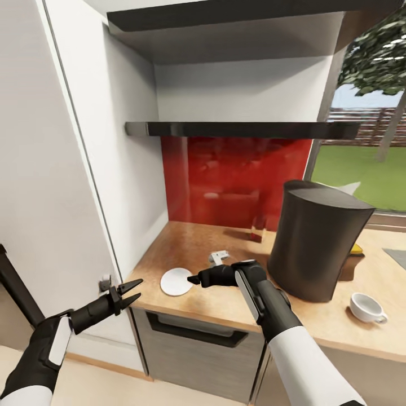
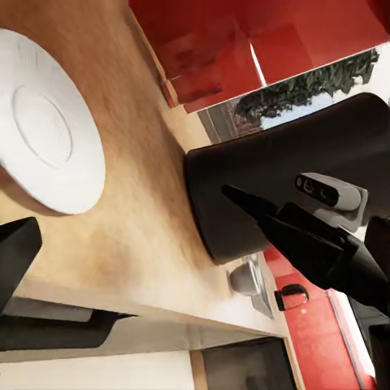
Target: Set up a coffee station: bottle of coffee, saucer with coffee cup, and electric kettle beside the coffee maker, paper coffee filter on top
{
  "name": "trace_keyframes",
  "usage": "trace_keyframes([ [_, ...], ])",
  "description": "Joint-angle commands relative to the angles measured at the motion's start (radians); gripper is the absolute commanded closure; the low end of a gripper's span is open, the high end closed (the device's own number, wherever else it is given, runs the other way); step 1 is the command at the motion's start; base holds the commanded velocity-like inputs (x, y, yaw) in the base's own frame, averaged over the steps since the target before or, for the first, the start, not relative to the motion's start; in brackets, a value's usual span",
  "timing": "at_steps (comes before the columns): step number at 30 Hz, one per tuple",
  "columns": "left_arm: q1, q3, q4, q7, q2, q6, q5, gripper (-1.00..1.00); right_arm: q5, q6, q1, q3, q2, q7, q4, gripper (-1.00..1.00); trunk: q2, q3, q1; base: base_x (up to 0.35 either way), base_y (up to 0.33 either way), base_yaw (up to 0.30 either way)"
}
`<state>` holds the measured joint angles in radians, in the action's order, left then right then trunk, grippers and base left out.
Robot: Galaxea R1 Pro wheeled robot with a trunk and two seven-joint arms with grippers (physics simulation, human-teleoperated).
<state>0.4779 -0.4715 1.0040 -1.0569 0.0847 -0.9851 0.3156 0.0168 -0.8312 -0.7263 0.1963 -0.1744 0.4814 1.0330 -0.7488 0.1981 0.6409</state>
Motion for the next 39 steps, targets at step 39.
trace_keyframes([
  [39, -0.035, -0.001, -0.023, 0.037, -0.087, 0.008, -0.006, -1.00, 0.001, -0.003, -0.001, -0.001, 0.000, 0.009, -0.097, -1.00, -0.001, 0.003, 0.001, 0.089, -0.023, 0.027],
])
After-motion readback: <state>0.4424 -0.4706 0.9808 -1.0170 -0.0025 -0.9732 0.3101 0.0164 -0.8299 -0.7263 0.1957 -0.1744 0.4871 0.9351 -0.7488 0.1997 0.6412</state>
